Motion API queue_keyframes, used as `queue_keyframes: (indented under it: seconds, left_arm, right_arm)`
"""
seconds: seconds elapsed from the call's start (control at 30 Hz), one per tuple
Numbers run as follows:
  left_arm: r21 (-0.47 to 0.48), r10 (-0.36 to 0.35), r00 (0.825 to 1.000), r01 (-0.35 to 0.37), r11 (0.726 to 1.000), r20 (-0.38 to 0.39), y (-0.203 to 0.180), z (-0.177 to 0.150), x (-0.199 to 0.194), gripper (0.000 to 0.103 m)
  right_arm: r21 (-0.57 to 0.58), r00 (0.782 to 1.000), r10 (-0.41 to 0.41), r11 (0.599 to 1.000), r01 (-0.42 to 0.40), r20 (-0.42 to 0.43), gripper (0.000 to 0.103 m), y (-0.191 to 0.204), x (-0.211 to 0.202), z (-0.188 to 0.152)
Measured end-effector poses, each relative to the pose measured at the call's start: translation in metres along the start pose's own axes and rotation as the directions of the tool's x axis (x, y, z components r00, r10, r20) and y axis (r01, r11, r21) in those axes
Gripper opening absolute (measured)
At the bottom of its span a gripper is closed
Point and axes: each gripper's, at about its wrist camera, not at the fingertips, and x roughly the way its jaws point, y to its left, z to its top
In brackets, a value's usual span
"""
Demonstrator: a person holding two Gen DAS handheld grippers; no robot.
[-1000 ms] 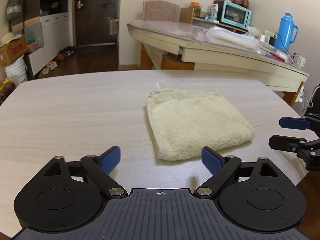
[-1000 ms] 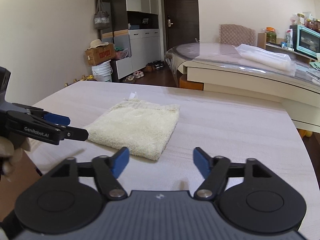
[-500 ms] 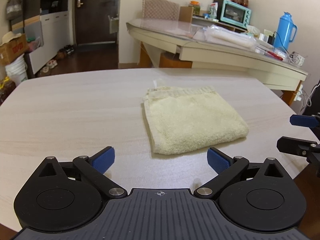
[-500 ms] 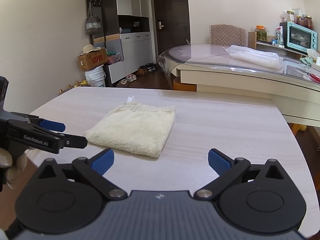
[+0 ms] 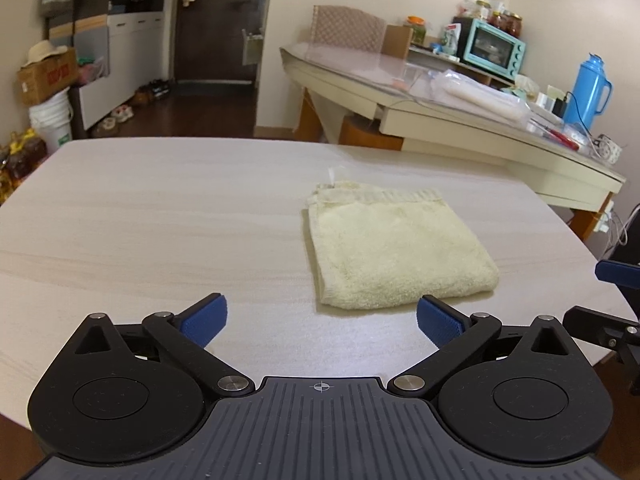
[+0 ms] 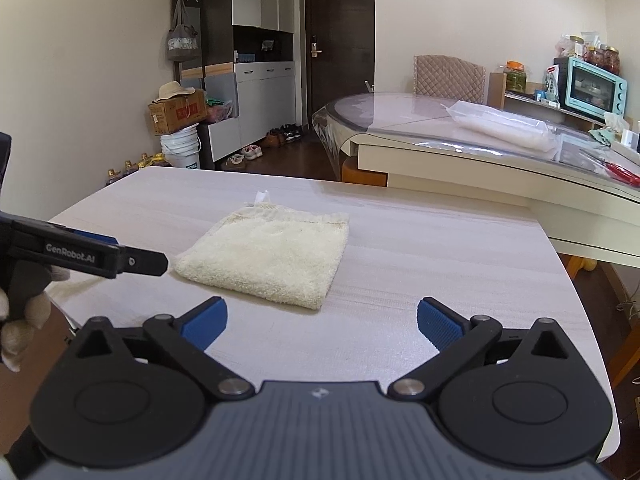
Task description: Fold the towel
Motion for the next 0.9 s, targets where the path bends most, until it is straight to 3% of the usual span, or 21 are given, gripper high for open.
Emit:
queue_keyframes:
  seconds: [0.6,0.9]
  left_arm:
    - [0.035,-0.042,0.999,0.041,0.999,0.020,-0.014,-0.005,-0.020,0.103]
    - [0.073,0.025,0.998,-0.029,0.997,0.053,-0.020,-0.005,-0.020,0.103]
  right_arm:
    - [-0.003,1.000,-0.019,1.000,0.019,0.008,0.102,0.007,-0.014,-0.004]
    - [-0.006,1.000,-0.012,1.000,0.012,0.016,0.102,0.010,-0.013,0.001]
